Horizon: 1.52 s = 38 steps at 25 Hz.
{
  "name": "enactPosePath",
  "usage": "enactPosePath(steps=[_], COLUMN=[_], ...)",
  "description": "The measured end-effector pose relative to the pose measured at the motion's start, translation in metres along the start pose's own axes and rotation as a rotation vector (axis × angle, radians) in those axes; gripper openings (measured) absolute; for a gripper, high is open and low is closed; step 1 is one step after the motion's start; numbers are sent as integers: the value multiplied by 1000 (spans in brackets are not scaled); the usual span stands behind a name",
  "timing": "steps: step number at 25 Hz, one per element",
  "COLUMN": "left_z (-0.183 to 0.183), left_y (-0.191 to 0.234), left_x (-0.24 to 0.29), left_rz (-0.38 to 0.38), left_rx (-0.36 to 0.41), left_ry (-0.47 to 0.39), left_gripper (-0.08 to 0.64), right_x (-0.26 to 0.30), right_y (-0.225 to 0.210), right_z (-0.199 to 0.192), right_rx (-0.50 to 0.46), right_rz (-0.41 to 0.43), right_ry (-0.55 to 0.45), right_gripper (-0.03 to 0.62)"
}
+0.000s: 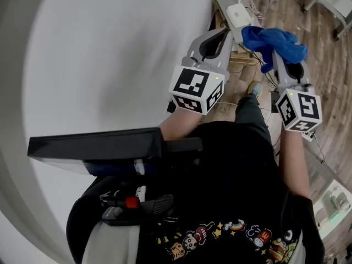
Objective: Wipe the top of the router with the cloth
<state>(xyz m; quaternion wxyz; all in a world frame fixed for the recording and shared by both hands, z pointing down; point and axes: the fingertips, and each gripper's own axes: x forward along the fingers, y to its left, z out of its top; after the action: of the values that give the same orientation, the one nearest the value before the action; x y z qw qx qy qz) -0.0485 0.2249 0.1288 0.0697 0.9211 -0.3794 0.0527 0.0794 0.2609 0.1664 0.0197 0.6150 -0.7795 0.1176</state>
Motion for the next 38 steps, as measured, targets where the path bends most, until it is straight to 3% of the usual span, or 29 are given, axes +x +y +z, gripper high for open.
enactPosePath(steps=[4,11,20,25,31,34,38], left_z=[14,12,-14,-20,-11,-25,-62], left_y=[2,13,59,117,212,248,289], left_x=[87,166,192,205,214,212,207], left_rz=[55,115,178,189,135,150,201], left_rx=[-6,-2,-20,-69,-72,-45,-65], left_ry=[17,98,129,149,162,187,213], left_gripper=[0,0,0,0,0,0,0], right_x=[52,108,149,204,286,310,338], right_y=[-60,-123,-130,-124,-127,-123,-107], right_z=[15,2,-39,-44,-40,-62,-99], right_rx=[-32,8,30,18,-9,17,13], right_rz=[81,127,164,160,100,79,87], right_ry=[51,123,224,277,290,293,336], right_gripper=[118,118,118,118,118,118,118])
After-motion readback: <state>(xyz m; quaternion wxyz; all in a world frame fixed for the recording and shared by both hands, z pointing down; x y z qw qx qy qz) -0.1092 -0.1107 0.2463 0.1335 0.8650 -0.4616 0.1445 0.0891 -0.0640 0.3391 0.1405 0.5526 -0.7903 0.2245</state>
